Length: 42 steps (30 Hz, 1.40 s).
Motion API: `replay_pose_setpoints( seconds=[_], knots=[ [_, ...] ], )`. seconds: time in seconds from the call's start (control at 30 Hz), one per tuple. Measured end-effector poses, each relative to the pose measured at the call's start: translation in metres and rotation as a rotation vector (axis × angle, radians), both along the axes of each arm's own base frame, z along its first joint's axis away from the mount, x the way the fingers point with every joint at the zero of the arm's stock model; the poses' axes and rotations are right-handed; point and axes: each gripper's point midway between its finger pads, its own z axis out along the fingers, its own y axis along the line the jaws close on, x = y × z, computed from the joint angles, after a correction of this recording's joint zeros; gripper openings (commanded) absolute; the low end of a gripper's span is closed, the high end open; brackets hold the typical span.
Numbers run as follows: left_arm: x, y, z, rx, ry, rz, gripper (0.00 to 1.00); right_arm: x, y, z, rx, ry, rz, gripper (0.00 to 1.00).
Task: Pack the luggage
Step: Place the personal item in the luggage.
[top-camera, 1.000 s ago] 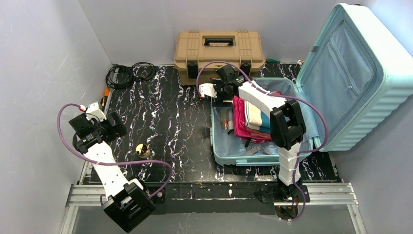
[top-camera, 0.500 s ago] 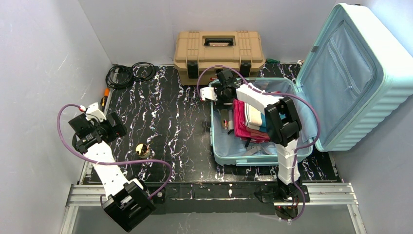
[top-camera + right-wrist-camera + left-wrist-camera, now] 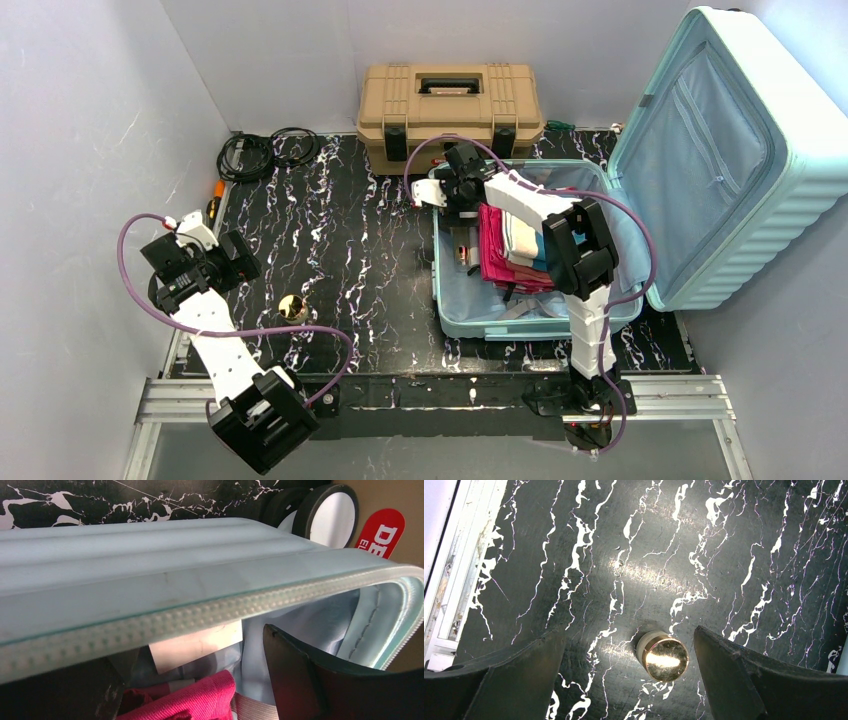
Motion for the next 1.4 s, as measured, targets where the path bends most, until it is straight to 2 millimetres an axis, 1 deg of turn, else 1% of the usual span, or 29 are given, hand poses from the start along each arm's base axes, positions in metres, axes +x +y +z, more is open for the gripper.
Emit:
replay_pose_setpoints(
  seconds=[0.13, 0.23, 0.37, 0.43, 0.53, 0.6, 0.63, 0.7, 0.8, 0.87, 0.93, 1.0, 1.07, 1.13, 1.23, 1.3, 1.4],
  knots=[
    [0.000, 0.000, 0.000, -0.001, 0.000, -0.001, 0.98, 0.002, 0.001, 0.006, 0.005, -0.003, -0.001, 0.98],
    [0.001, -0.002, 0.000, -0.007, -0.004, -0.015, 0.98, 0.001, 0.004, 0.014, 0.021, 0.007, -0.007, 0.98],
    [0.003, -0.007, -0.001, -0.014, -0.011, -0.057, 0.98, 0.004, 0.013, 0.035, 0.081, 0.013, -0.015, 0.98],
    [0.004, -0.007, 0.000, -0.010, -0.011, -0.074, 0.98, 0.005, 0.017, 0.046, 0.110, 0.004, -0.014, 1.00],
    [0.007, -0.005, 0.003, 0.004, -0.015, -0.098, 0.98, 0.003, 0.019, 0.061, 0.139, -0.007, -0.016, 1.00],
    [0.008, -0.004, 0.006, 0.018, -0.021, -0.112, 0.98, 0.002, 0.019, 0.067, 0.147, -0.015, -0.015, 1.00],
    [0.009, -0.003, 0.007, 0.025, -0.024, -0.118, 0.98, 0.002, 0.019, 0.068, 0.150, -0.019, -0.014, 1.00],
    [0.009, -0.003, 0.008, 0.034, -0.026, -0.130, 0.98, -0.001, 0.016, 0.065, 0.142, -0.019, -0.019, 1.00],
    [0.009, -0.005, 0.008, 0.039, -0.032, -0.156, 0.98, -0.006, 0.010, 0.052, 0.114, 0.004, -0.030, 1.00],
    [0.009, -0.008, 0.009, 0.043, -0.040, -0.182, 0.98, -0.008, 0.007, 0.047, 0.104, 0.015, -0.041, 1.00],
    [0.010, -0.012, 0.009, 0.050, -0.042, -0.212, 0.98, -0.009, 0.006, 0.047, 0.111, 0.020, -0.064, 1.00],
    [0.010, -0.017, 0.007, 0.068, -0.035, -0.256, 0.98, -0.011, 0.005, 0.054, 0.132, 0.022, -0.091, 1.00],
    [0.013, -0.029, 0.002, 0.093, -0.010, -0.336, 0.98, -0.016, 0.005, 0.069, 0.171, 0.020, -0.123, 1.00],
    [0.014, -0.044, -0.005, 0.102, 0.022, -0.419, 0.98, -0.021, 0.004, 0.093, 0.222, 0.002, -0.147, 1.00],
    [0.011, -0.069, -0.018, 0.091, 0.085, -0.552, 0.98, -0.038, -0.001, 0.147, 0.330, -0.050, -0.184, 1.00],
    [0.004, -0.080, -0.028, 0.079, 0.133, -0.624, 0.98, -0.052, -0.008, 0.184, 0.406, -0.097, -0.202, 1.00],
    [-0.007, -0.091, -0.039, 0.074, 0.205, -0.716, 0.98, -0.076, -0.021, 0.223, 0.496, -0.153, -0.219, 1.00]
  ],
)
